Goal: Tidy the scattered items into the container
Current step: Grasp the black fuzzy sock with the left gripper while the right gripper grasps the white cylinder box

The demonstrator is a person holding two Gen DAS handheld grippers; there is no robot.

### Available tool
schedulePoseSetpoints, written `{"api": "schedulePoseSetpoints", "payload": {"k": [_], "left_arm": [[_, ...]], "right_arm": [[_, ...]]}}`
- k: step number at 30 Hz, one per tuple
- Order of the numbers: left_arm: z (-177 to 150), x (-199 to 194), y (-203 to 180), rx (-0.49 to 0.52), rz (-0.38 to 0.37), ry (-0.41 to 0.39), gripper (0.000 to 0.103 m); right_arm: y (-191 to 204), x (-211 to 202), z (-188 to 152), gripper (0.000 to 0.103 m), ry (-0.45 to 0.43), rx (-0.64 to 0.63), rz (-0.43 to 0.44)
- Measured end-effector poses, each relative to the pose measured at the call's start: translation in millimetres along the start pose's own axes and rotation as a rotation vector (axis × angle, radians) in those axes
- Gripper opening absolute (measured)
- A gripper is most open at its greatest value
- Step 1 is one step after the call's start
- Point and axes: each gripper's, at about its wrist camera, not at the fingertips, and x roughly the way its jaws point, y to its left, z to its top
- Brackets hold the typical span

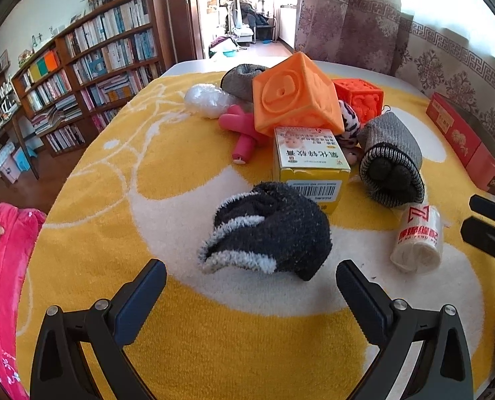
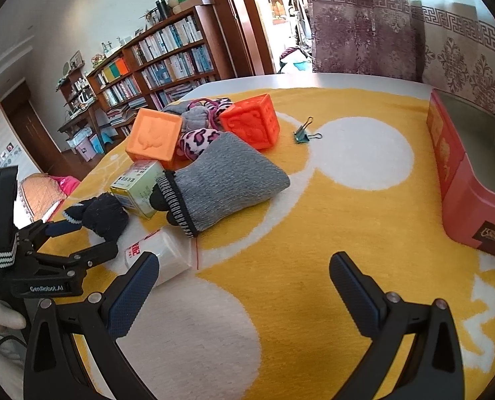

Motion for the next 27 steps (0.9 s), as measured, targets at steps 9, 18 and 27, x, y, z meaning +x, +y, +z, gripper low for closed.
{"api": "schedulePoseSetpoints", "payload": {"k": [9, 18, 27], "left_arm": [[10.1, 3.8, -1.3, -0.008, -0.034, -0.014, 0.103], [19.2, 16.5, 4.3, -0.024, -0.037, -0.012, 0.103], [21.7, 23.8, 12.1, -0.056, -0.094, 0.0, 0.089]], "right_arm": [[14.4, 0.4, -2.0, 0.103, 0.009, -0.043, 0.005], [33.1, 4.2, -4.4, 0.102, 0.032, -0.083, 0.028], [52.8, 14.7, -1.3, 0.101, 0.05, -0.127, 0.022]]}}
